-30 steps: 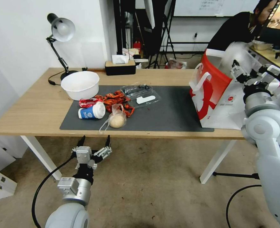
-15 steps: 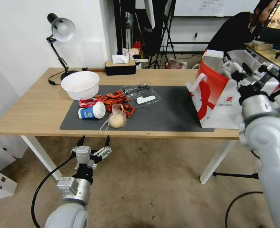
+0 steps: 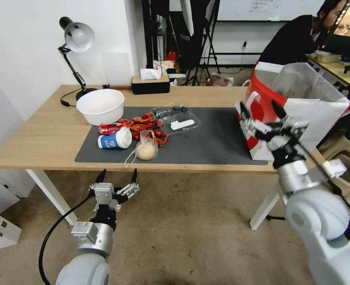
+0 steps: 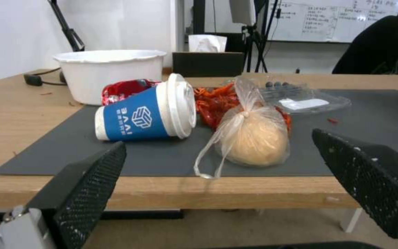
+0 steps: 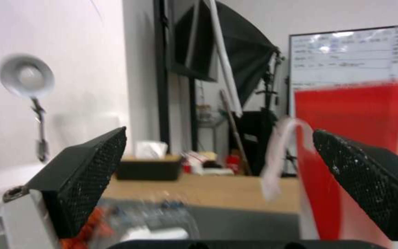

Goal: Pick up the trash from the table and place it into the takeout bag.

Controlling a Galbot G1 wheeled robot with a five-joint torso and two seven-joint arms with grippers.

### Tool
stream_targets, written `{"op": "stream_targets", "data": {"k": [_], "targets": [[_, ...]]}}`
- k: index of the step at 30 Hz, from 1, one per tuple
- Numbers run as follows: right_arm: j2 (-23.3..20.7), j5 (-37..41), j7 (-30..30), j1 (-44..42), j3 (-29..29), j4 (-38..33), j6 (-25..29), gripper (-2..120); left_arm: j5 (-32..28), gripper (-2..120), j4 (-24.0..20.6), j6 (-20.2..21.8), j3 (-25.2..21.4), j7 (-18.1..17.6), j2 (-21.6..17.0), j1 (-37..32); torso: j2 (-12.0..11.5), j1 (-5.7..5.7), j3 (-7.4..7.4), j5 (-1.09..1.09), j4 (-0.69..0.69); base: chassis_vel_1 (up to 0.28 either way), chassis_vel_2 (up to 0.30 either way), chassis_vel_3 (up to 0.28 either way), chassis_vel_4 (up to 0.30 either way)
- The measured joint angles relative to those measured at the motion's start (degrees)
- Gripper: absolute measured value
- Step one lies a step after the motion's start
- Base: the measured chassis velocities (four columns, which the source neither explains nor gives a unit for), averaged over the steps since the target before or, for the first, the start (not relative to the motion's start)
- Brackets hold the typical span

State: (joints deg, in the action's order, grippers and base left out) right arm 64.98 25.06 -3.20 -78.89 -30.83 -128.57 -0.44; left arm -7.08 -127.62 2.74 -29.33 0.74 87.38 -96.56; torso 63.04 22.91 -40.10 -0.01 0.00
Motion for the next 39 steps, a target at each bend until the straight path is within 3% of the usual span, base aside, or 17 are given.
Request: {"op": "stream_targets", "data": {"k": [7,18,30,39], "targets": [[2.8,-8.3,-6.3,-6.8,1.1,3.4,4.6,100,0.0,100,0.4,-0.3,0.0,0.0,-0.1,0.1,0.0,0.00,0.00,0.00,0.00,0.000,0.000,0.000,0.000],[6.6,-10.3,-8.8,-14.4,2.1,7.2,10.6,100,-0.1,100,0.6,-0.4,0.0,-0.1,-0.2,0.2,0.0,0.00,-0.01,0.01,0.00,0.000,0.000,0.000,0.000],[8.7,-11.2,-9.0,-14.6,3.4,9.3,12.1,100,-0.2,100,0.6,-0.8,0.0,-0.1,-0.5,0.2,0.0,0.00,-0.01,0.01,0.00,0.000,0.000,0.000,0.000],[9.1,-11.9,-9.2,-13.8,4.1,9.3,12.1,100,-2.0,100,2.6,-2.6,1.1,2.0,-2.5,3.7,0.0,0.01,-0.01,0.01,0.01,0.000,0.000,0.000,0.000]]}}
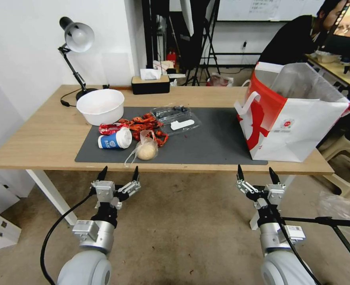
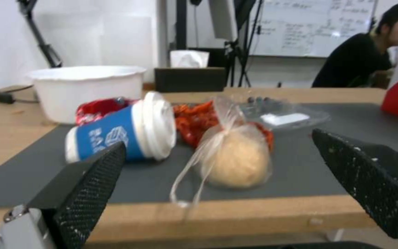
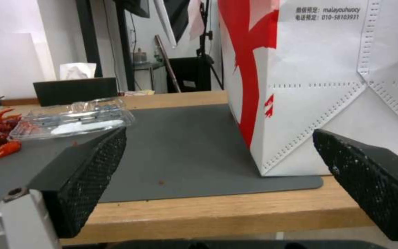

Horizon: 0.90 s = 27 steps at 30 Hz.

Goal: Pick up the trash from the table and place it into the takeout bag.

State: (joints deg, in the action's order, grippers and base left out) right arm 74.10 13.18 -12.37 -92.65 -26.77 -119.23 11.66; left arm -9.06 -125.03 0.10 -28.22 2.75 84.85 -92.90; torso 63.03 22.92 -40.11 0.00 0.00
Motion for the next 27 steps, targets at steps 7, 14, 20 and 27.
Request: {"op": "stream_targets", "data": {"k": [7,14,20,27], "targets": [[-0.3,-0.2,-0.2,0.8,1.0,0.2,-0.4,100,-3.9,100,1.4,0.6,0.5,1.2,-3.4,3.8,0.0,0.00,0.00,0.00,-0.01,0.000,0.000,0.000,0.000],[0.2,-1.0,-0.4,0.8,1.2,0.2,-0.5,100,-12.0,100,3.4,4.7,2.8,1.3,-8.0,9.1,0.0,0.00,0.00,0.00,0.00,0.000,0.000,0.000,0.000],[1.0,-1.9,-0.6,0.7,1.2,0.2,-0.8,100,-19.5,100,6.8,8.1,5.5,0.2,-11.6,14.6,0.0,0.00,0.00,0.00,0.00,0.000,0.000,0.000,0.000],[1.4,-2.3,-0.7,0.4,0.8,0.2,-0.9,100,-22.7,100,9.4,12.1,7.2,-2.6,-14.0,18.9,0.0,0.00,0.00,0.00,0.00,0.000,0.000,0.000,0.000]]}}
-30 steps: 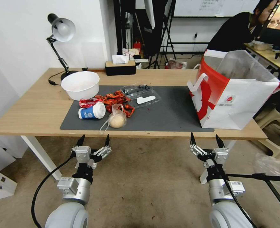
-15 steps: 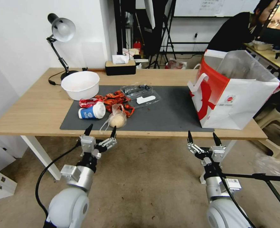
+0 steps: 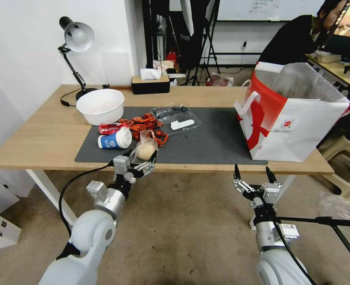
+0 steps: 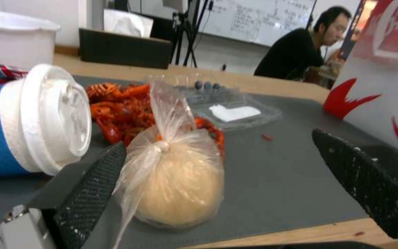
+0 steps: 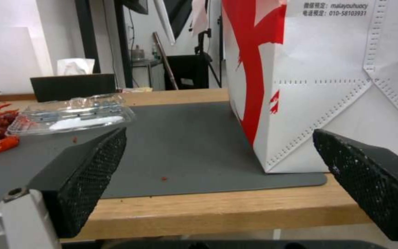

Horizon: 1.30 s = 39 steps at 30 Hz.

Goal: Pick up the trash from the table and place it into the takeout bag.

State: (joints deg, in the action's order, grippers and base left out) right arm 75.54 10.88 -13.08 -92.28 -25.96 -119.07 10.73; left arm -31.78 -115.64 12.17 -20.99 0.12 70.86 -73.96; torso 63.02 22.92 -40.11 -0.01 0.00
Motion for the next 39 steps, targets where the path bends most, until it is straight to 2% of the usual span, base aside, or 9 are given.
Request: {"op": "stream_targets", "data": {"k": [5,15,24,26,30,32,36,38,39], "targets": [[0.4,-0.2,-0.1,0.0,-0.2,0.0,-0.2,100,-2.7,100,0.8,5.4,1.3,-3.9,-1.1,3.4,0.0,0.00,0.01,0.01,0.00,0.000,0.000,0.000,0.000],[0.9,-0.4,-0.1,0.0,-0.9,0.1,-0.2,100,-2.4,100,5.4,6.5,3.6,-4.7,-2.7,8.4,0.0,0.00,0.00,0.01,0.00,0.000,0.000,0.000,0.000],[1.2,-0.5,-0.1,0.3,-1.0,0.3,-0.2,100,-1.9,95,7.0,8.3,4.8,-4.7,-4.3,10.2,0.0,-0.01,0.00,0.00,0.00,0.000,0.000,0.000,0.000],[1.3,-0.5,-0.1,0.4,-1.0,0.3,-0.2,100,-1.9,84,7.2,9.3,5.1,-4.6,-4.9,10.4,0.0,-0.01,0.00,0.00,0.00,0.000,0.000,0.000,0.000],[1.4,-0.5,-0.1,0.4,-1.0,0.4,-0.2,100,-1.9,74,7.3,9.7,5.4,-4.5,-5.4,10.7,0.0,-0.01,0.00,0.01,-0.01,0.000,0.000,0.000,0.000],[1.4,-0.6,-0.1,0.4,-1.1,0.5,-0.1,100,-1.9,62,7.6,9.9,5.5,-4.4,-5.7,11.2,0.0,-0.01,0.00,0.00,0.00,0.000,0.000,0.000,0.000],[1.4,-0.6,-0.1,0.3,-1.1,0.6,0.0,100,-1.8,53,7.7,9.9,5.5,-4.3,-5.9,11.3,0.0,-0.01,0.00,0.01,0.00,0.000,0.000,0.000,0.000],[1.4,-0.6,-0.1,0.3,-1.1,0.6,0.1,100,-1.5,42,7.7,9.9,5.5,-3.9,-6.1,11.1,0.0,-0.01,0.01,0.01,0.00,0.000,0.000,0.000,0.000],[1.4,-0.6,-0.1,0.3,-1.1,0.6,0.1,100,-1.5,42,7.7,9.9,5.5,-3.9,-6.1,11.1,0.0,-0.01,0.01,0.01,0.00,0.000,0.000,0.000,0.000]]}}
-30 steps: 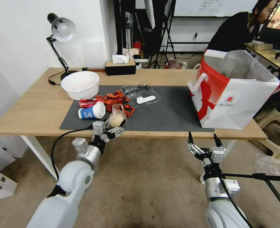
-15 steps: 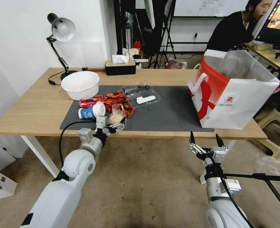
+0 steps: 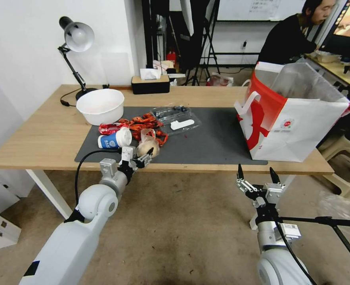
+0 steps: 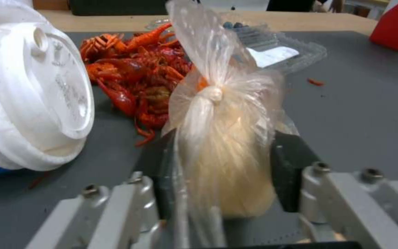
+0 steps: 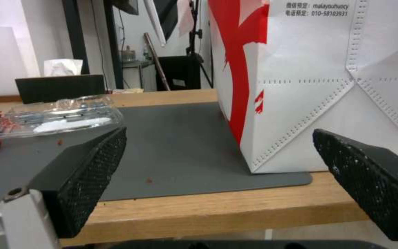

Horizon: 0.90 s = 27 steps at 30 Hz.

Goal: Pick up the trash from the table and place it into the takeout bag.

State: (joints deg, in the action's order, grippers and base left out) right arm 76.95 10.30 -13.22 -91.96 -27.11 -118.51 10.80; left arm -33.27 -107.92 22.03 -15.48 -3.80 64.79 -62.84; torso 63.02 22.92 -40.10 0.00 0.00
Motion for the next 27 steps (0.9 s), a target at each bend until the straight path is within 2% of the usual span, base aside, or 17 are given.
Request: {"op": "stream_targets", "data": {"k": [3,4,6,8,10,15,20,24,27], "targets": [[0.0,0.0,0.0,0.0,0.0,0.0,0.0,100,0.6,28,0.0,-0.6,-0.1,0.9,-0.3,-0.5,0.0,0.00,0.00,0.00,0.00,0.000,0.000,0.000,0.000],[0.0,0.0,0.0,0.0,0.0,0.0,0.0,100,0.6,28,0.0,-0.6,-0.1,0.9,-0.3,-0.5,0.0,0.00,0.00,0.00,0.00,0.000,0.000,0.000,0.000],[0.1,0.0,0.0,0.0,0.0,0.0,0.0,100,1.3,17,0.0,-2.0,-0.3,2.0,-0.5,-0.9,0.0,0.00,0.00,0.00,0.00,0.000,0.000,0.000,0.000],[0.1,-0.1,0.0,0.0,0.0,0.0,0.0,100,1.5,13,0.0,-2.4,-0.4,2.2,-0.6,-1.0,0.0,0.00,0.00,-0.01,0.00,0.000,0.000,0.000,0.000],[0.2,-0.1,-0.1,0.0,0.1,0.1,0.1,100,1.9,4,-0.2,-3.6,-0.6,2.8,-0.9,-1.0,0.0,0.00,0.00,0.00,0.00,0.000,0.000,0.000,0.000],[0.3,-0.1,-0.1,0.1,0.2,0.1,0.2,100,2.3,1,-0.6,-5.8,-0.9,3.9,-1.5,-0.9,0.0,0.00,0.00,-0.01,0.00,0.000,0.000,0.000,0.000],[0.4,-0.1,-0.1,0.0,0.2,0.1,0.3,100,1.1,1,-1.3,-9.7,-0.7,6.6,-3.0,0.7,0.0,0.00,0.00,0.00,-0.01,0.000,0.000,0.000,0.000],[0.4,-0.1,-0.1,-0.2,0.1,0.0,0.4,100,-0.8,1,-1.6,-11.1,1.1,7.8,-5.2,3.8,0.0,-0.01,0.00,-0.01,0.00,0.000,0.000,0.000,0.000],[0.3,0.1,-0.1,-0.3,-0.3,-0.1,0.4,100,-3.1,1,-1.2,-11.7,4.1,8.1,-7.7,8.6,0.0,0.00,0.00,0.00,0.00,0.000,0.000,0.000,0.000]]}}
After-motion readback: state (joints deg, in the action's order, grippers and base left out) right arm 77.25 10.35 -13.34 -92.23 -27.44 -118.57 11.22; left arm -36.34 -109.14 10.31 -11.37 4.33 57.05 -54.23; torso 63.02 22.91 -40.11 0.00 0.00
